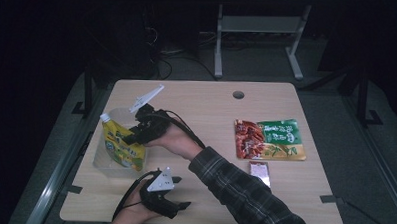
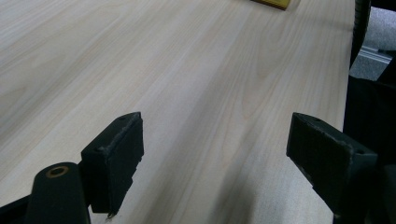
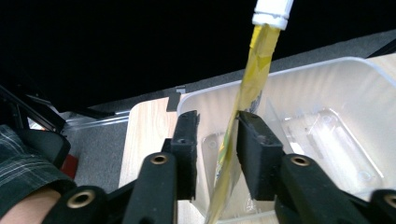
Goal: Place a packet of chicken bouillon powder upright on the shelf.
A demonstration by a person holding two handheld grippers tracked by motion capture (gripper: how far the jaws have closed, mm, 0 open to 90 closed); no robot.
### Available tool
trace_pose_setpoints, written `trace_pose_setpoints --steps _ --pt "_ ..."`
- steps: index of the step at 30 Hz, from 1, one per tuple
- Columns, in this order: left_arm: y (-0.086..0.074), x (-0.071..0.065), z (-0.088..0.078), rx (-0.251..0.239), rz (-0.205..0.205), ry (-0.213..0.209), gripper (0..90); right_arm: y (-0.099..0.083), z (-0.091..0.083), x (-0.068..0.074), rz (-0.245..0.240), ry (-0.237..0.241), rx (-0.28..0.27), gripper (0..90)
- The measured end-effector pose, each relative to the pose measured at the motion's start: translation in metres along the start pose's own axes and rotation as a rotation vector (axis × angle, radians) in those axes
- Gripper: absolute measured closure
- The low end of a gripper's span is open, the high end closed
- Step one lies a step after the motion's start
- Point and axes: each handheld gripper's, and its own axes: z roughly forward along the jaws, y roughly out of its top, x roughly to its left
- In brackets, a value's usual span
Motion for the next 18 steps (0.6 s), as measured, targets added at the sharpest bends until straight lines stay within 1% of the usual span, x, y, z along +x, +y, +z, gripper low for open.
trace_pose_setpoints --steps 2,4,5,7,8,11,12,14,16,18 --pt "0.000 0.000 0.000 0.001 0.001 -0.003 18.4 -0.001 -0.006 0.002 -0.009 -0.001 -0.013 63.2" --pt "0.000 -0.001 0.001 -0.006 -0.014 -0.004 18.4 -0.004 -0.014 0.004 0.001 -0.006 -0.025 60.1" --pt "0.000 -0.001 0.001 -0.005 -0.012 -0.004 18.4 -0.005 -0.019 0.004 0.004 -0.008 -0.028 58.3" --pt "0.000 0.000 0.001 -0.003 -0.012 -0.003 18.4 -0.008 -0.027 0.005 0.000 -0.028 -0.028 55.4" --pt "0.000 0.000 0.001 -0.002 -0.009 -0.001 18.4 -0.010 -0.033 0.006 0.007 -0.034 -0.033 54.2" --pt "-0.001 0.000 0.001 -0.003 -0.009 0.001 18.4 -0.015 -0.044 0.007 0.002 -0.052 -0.037 50.8" --pt "0.000 0.001 0.000 0.001 -0.004 0.002 18.4 -0.018 -0.049 0.008 0.007 -0.061 -0.039 49.8" --pt "0.000 0.001 0.000 -0.004 -0.010 0.001 18.4 -0.024 -0.057 0.008 0.009 -0.072 -0.044 48.5" --pt "0.000 0.002 -0.001 0.003 -0.008 0.000 18.4 -0.029 -0.066 0.008 0.021 -0.091 -0.054 47.4" --pt "0.000 0.002 -0.001 -0.007 -0.016 0.004 18.3 -0.035 -0.074 0.007 0.030 -0.111 -0.060 46.6"
